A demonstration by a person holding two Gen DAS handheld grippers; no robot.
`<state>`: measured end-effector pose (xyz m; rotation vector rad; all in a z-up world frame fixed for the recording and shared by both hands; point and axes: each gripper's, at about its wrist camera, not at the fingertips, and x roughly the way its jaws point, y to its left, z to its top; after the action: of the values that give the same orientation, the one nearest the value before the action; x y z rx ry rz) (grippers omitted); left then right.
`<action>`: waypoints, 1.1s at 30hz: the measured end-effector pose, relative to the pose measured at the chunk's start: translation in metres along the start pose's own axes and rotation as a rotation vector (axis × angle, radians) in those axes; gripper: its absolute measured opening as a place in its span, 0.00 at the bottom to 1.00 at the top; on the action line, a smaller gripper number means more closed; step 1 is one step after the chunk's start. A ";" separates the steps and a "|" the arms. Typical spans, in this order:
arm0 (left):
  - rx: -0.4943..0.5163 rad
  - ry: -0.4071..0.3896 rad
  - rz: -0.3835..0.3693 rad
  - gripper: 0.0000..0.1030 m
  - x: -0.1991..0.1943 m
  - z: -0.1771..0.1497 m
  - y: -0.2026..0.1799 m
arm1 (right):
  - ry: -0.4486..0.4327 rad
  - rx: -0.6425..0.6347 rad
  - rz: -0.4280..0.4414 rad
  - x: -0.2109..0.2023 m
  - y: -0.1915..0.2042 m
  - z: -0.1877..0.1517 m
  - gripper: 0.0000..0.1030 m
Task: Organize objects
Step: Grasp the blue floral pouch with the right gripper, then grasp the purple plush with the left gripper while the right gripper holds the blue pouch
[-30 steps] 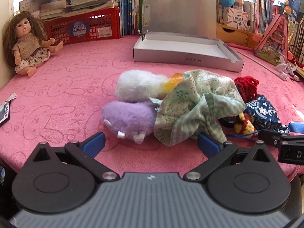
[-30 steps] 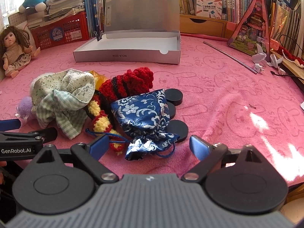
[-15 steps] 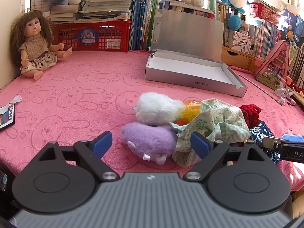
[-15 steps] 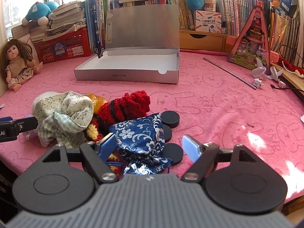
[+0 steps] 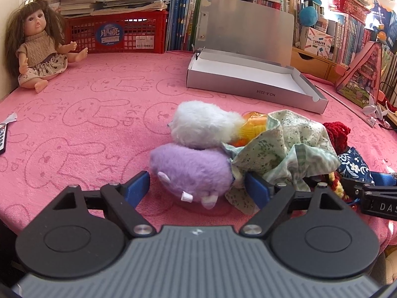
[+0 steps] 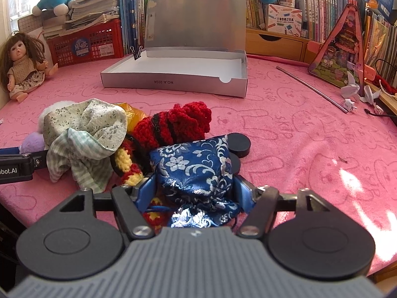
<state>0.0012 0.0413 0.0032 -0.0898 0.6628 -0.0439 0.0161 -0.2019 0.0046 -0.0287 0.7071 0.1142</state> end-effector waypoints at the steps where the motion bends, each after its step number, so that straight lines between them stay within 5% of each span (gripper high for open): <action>1: 0.001 -0.001 0.000 0.85 0.002 0.000 0.000 | -0.002 -0.002 -0.001 0.000 0.000 0.000 0.74; 7: 0.039 -0.035 0.002 0.83 0.004 0.001 -0.003 | -0.013 -0.025 -0.016 0.001 0.005 0.000 0.72; 18: 0.039 -0.054 0.001 0.75 -0.005 0.001 0.000 | -0.026 0.009 -0.012 -0.005 -0.002 0.002 0.55; 33: -0.003 -0.077 0.027 0.79 -0.020 0.000 0.015 | -0.054 0.015 -0.032 -0.011 -0.006 0.004 0.56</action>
<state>-0.0147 0.0573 0.0142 -0.0848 0.5872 -0.0135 0.0117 -0.2085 0.0147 -0.0223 0.6529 0.0791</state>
